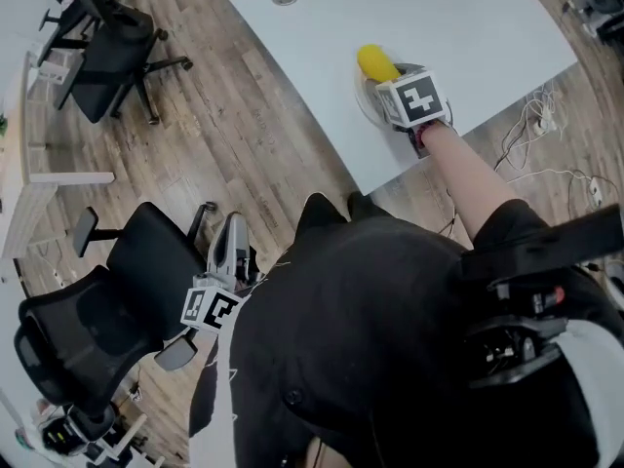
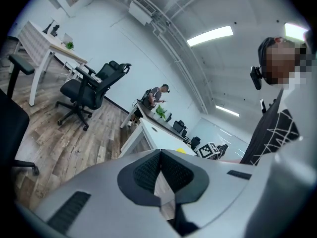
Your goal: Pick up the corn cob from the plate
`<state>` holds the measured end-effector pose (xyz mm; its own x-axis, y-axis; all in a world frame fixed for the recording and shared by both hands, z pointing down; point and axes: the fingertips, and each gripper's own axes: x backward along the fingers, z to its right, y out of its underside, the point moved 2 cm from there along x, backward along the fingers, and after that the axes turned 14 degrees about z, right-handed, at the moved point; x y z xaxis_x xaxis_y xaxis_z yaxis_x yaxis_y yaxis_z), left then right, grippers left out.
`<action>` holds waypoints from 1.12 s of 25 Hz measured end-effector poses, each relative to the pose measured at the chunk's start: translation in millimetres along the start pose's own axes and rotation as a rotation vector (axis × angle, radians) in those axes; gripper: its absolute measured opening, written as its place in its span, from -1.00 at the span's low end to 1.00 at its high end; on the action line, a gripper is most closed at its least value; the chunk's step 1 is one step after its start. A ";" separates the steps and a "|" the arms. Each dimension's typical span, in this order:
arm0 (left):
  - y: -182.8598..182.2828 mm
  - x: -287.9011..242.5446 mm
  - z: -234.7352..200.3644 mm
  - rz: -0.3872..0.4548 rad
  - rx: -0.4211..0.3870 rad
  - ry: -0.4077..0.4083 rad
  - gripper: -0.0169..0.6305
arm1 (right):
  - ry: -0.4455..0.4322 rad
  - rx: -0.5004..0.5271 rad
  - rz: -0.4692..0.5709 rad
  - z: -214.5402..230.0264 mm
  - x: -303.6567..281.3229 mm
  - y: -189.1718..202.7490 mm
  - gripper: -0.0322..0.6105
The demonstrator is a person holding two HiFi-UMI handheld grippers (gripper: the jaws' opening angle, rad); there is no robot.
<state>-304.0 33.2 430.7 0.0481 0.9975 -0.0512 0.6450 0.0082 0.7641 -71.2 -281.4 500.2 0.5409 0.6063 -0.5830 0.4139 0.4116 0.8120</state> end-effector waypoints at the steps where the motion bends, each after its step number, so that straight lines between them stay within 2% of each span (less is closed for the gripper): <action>1: -0.1 7.0 1.5 0.009 -0.005 -0.008 -0.91 | -0.003 0.008 0.002 -1.9 0.2 0.6 -0.11; 4: -3.3 24.8 4.2 0.050 -0.016 -0.039 -0.91 | -0.025 0.021 0.008 -7.7 1.0 0.9 -0.11; 11: -8.5 53.4 15.0 0.126 -0.039 -0.059 -0.91 | -0.029 -0.033 0.041 -7.3 17.3 -1.2 -0.12; 20: 2.4 58.6 44.6 0.134 -0.072 -0.028 -0.91 | -0.132 -0.243 0.146 -10.0 60.6 -15.3 -0.12; 28: 24.7 50.0 80.7 0.107 -0.134 0.022 -0.91 | -0.269 -0.350 0.235 -20.0 119.5 -3.7 -0.12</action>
<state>-224.2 77.6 395.1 0.0936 0.9944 0.0482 0.5298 -0.0907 0.8433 -22.8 -196.8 428.1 0.7785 0.5325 -0.3322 0.0120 0.5166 0.8562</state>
